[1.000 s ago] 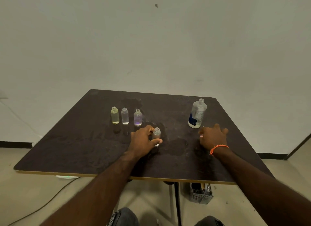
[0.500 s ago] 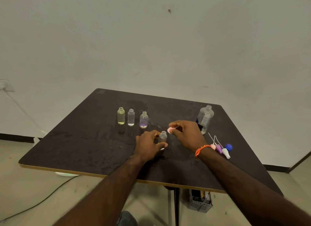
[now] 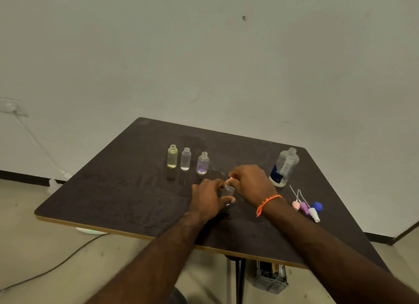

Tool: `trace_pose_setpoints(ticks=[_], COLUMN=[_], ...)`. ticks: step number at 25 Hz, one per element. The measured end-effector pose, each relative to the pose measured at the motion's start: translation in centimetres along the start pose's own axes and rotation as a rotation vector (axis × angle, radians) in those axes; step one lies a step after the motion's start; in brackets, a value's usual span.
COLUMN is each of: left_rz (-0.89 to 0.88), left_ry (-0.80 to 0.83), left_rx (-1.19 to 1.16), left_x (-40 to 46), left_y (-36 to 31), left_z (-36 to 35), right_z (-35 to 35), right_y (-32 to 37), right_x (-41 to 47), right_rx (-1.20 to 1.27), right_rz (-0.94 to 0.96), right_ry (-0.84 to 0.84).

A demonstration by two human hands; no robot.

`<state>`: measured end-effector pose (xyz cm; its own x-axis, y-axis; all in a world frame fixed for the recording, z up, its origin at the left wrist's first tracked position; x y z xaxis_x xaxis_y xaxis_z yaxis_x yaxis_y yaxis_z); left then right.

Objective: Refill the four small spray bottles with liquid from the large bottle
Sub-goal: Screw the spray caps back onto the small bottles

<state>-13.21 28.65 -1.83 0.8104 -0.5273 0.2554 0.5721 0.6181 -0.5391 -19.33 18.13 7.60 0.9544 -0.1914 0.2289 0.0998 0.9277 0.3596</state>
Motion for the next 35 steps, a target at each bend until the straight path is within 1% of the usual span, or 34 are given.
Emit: trace_pose_setpoints(ticks=[2,5,11,15,19,22,25,26,28,30,32,33,35], left_rz=[0.0,-0.003,-0.007,-0.009,-0.015,-0.016,-0.009,-0.008,-0.016,-0.01,-0.002,-0.002,-0.003], left_ry=[-0.011,-0.015,0.008,0.015,0.027,0.034,0.042,0.044,0.049,0.055,0.048,0.047,0.05], left_rx=[-0.014,-0.004,0.039,0.05,0.05,0.092,0.084,0.066,0.047,0.056,0.051,0.049,0.048], left_x=[0.0,0.0,0.0,-0.1,0.1,0.1,0.1,0.1,0.2,0.2,0.2,0.2,0.1], left_y=[0.2,0.0,-0.2,-0.1,0.1,0.0,0.1,0.2,0.3,0.3,0.3,0.3,0.3], left_z=[0.0,0.2,0.1,-0.1,-0.5,-0.3,-0.3,-0.3,-0.4,-0.5,-0.4,-0.4,-0.3], right_z=[-0.5,-0.9,-0.1,-1.0,-0.7,-1.0,-1.9,-2.0,-1.4,-0.5,0.1,0.2,0.4], right_y=[0.3,0.4,0.4,0.8,-0.1,-0.9,-1.5,-1.7,-1.5,-1.2,-1.1,-1.2,-1.8], right_x=[0.1,0.3,0.5,0.8,1.2,1.0,-0.2,-0.5,-1.0,-1.1,-1.1,-1.1,-1.0], right_rx=[-0.095,-0.142,-0.018,-0.042,-0.03,-0.04,-0.045,-0.018,0.112,0.225,0.242,0.237,0.19], right_rz=[-0.01,-0.055,-0.05,0.018,-0.098,-0.168,-0.204,-0.208,-0.199,-0.126,-0.068,-0.079,-0.165], right_ry=[0.007,-0.007,0.087,0.14,0.085,0.054,0.111,0.141,0.176,0.154,0.09,0.048,-0.014])
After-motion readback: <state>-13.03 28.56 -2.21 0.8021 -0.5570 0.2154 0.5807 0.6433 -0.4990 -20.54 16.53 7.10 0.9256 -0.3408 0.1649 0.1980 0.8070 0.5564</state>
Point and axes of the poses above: each hand's wrist, its own x-axis towards the middle knuckle, its own z-axis out of the back of the hand, y = z × x, the point moved 7 cm from there along x, towards the middle knuckle, and after that the axes turned 12 degrees about x, right-handed, at the moved point
